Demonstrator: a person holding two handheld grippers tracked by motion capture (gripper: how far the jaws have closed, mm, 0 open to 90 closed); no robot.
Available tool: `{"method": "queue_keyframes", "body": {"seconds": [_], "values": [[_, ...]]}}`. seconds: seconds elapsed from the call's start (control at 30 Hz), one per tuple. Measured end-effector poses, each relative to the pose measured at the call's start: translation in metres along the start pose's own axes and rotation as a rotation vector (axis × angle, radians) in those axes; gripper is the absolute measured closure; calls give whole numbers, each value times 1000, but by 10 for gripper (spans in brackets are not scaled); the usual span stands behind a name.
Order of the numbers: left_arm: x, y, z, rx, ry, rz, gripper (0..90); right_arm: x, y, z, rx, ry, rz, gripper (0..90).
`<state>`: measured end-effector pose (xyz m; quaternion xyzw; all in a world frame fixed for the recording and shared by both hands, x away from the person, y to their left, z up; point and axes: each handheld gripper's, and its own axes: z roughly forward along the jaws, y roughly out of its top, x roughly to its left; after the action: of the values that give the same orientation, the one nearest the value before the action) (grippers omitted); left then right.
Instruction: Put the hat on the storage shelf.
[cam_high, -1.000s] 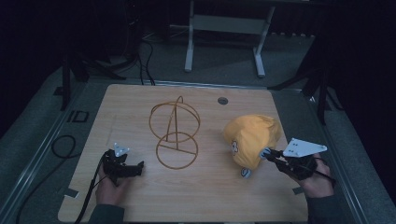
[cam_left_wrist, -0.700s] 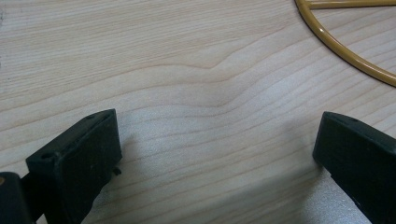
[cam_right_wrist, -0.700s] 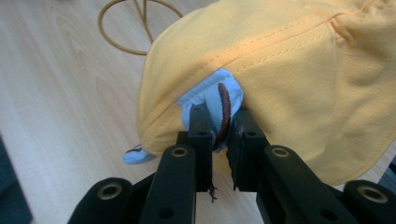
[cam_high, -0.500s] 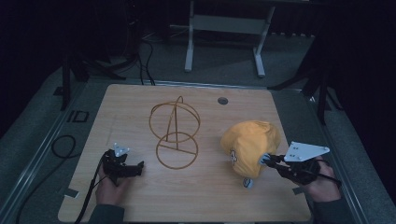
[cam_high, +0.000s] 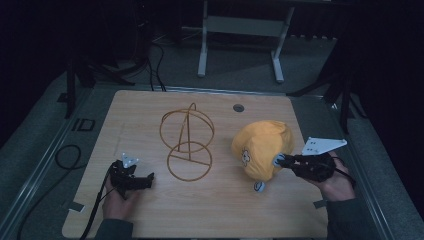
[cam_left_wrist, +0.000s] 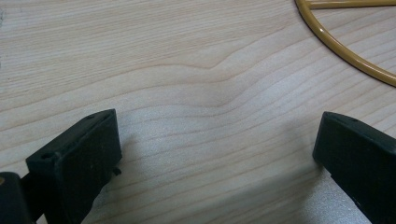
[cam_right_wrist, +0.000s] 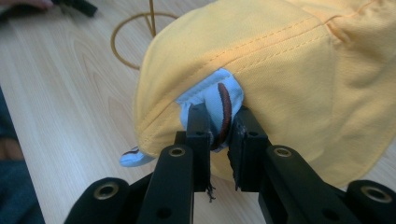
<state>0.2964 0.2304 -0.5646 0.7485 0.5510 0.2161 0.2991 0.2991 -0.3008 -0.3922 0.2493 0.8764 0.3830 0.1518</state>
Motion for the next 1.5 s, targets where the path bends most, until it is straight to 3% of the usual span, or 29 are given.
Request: {"method": "queue_keyframes", "body": {"seconds": [0.5,0.87,1.17,1.3,1.4,1.5], "values": [[0,0,0,3,-1,2,8,-34,12,16,0,-35,112,755],[0,0,0,-3,0,-3,8,-72,17,35,17,-75,303,730],[0,0,0,-1,0,-1,8,-86,14,45,34,-115,425,685],[0,0,0,-1,0,-1,8,-89,14,47,48,-129,432,640],[0,0,0,-1,0,-1,8,-89,14,48,64,-166,439,600],[0,0,0,0,0,0,8,-89,12,51,94,-177,433,605]]}}
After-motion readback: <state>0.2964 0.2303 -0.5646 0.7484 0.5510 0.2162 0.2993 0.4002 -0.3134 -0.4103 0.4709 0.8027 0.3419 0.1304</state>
